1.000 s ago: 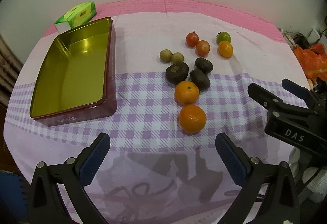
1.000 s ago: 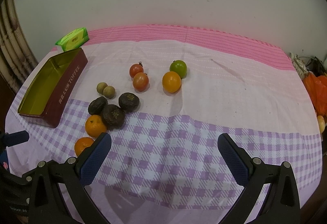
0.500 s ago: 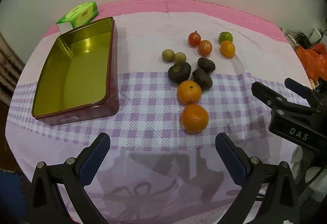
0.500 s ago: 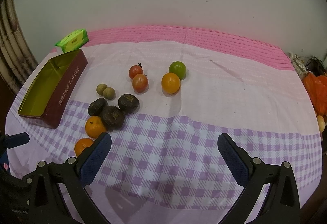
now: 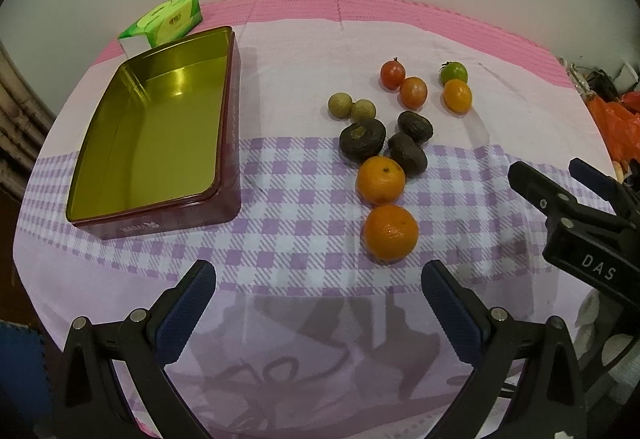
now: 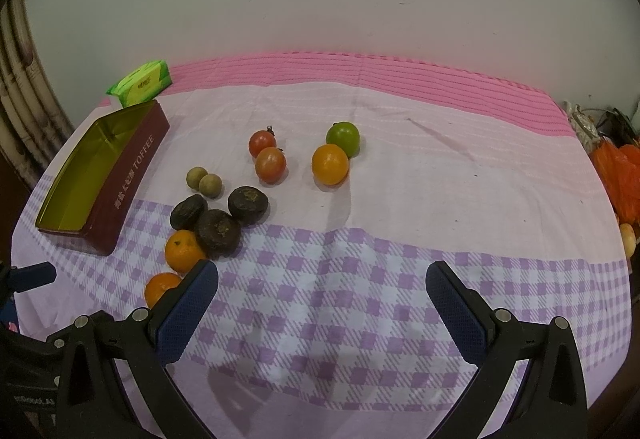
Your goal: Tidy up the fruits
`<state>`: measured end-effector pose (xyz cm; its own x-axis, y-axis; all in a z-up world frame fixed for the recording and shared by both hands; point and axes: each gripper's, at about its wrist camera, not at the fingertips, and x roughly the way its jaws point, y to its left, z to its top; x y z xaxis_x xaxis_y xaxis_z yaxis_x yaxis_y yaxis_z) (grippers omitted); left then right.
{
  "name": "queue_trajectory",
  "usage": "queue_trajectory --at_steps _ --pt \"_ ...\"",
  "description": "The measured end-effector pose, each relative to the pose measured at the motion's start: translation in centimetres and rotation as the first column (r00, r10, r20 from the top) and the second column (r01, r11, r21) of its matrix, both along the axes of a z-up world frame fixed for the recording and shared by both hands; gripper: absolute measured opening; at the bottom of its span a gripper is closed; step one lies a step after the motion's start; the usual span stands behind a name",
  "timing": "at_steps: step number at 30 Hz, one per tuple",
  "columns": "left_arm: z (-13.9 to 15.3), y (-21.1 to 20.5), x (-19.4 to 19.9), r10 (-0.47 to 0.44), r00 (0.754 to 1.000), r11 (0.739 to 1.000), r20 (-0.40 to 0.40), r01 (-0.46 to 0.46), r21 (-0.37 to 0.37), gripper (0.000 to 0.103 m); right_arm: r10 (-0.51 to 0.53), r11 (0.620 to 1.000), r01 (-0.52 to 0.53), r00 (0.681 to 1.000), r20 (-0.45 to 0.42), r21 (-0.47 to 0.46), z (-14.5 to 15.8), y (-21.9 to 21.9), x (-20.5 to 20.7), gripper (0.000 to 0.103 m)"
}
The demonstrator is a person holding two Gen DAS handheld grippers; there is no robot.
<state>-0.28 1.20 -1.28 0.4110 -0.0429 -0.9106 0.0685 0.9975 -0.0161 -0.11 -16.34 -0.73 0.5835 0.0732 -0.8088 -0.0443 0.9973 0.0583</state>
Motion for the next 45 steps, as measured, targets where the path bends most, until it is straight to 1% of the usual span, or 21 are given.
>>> queue_trajectory --at_steps 19,28,36,41,42,45 --pt "-0.6 -0.4 -0.1 -0.002 1.0 1.0 -0.02 0.002 0.01 0.102 -0.006 1.0 0.006 1.0 0.0 0.01 -0.1 -0.5 0.1 0.103" --pt "-0.9 -0.4 -0.1 -0.011 0.999 1.0 -0.031 0.011 0.021 0.102 -0.002 1.0 0.002 1.0 -0.013 -0.007 -0.4 -0.4 0.0 0.103" --pt "-1.3 -1.1 0.2 -0.03 0.999 0.999 -0.034 0.031 0.021 0.102 -0.021 1.0 0.021 1.0 -0.021 0.0 -0.6 -1.0 0.1 0.103" --pt "-1.6 -1.8 0.3 -0.06 0.997 0.998 -0.039 0.061 0.022 0.102 -0.036 0.999 0.035 0.999 -0.023 -0.01 -0.6 -1.6 0.1 0.103" --pt "-1.7 -2.0 0.3 -0.068 0.997 0.997 -0.037 0.069 0.018 0.102 -0.041 0.999 0.041 0.999 -0.022 -0.007 -0.6 -1.8 0.2 0.103" --pt "-1.8 -2.2 0.4 -0.092 0.995 0.996 -0.036 0.092 -0.004 0.094 -0.065 0.998 0.065 0.998 -0.027 0.009 -0.6 -2.6 0.4 0.103"
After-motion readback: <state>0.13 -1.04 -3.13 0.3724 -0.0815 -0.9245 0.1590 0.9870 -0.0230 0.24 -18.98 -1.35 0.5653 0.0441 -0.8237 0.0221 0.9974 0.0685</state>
